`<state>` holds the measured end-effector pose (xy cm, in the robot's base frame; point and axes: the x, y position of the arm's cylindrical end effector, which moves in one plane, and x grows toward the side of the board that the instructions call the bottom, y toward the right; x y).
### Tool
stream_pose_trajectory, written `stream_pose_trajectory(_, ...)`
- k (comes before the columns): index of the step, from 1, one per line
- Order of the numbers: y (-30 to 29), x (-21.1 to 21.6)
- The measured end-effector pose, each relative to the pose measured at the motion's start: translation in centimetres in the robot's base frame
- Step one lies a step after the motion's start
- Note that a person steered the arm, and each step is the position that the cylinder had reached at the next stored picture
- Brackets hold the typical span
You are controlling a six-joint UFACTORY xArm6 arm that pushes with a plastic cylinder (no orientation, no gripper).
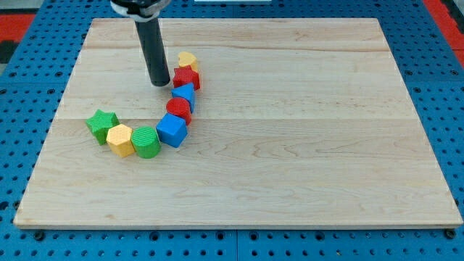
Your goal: Move the yellow hexagon to the bottom left of green circle
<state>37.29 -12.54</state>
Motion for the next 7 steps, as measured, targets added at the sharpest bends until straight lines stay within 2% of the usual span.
stream_pose_trajectory(2, -0.6, 5.9)
stream_pose_trajectory(3, -2.4, 7.2)
stream_pose_trajectory(5, -6.1, 7.2)
stream_pose_trajectory(6, -5.1, 7.7)
stream_pose_trajectory(7, -5.1, 10.4)
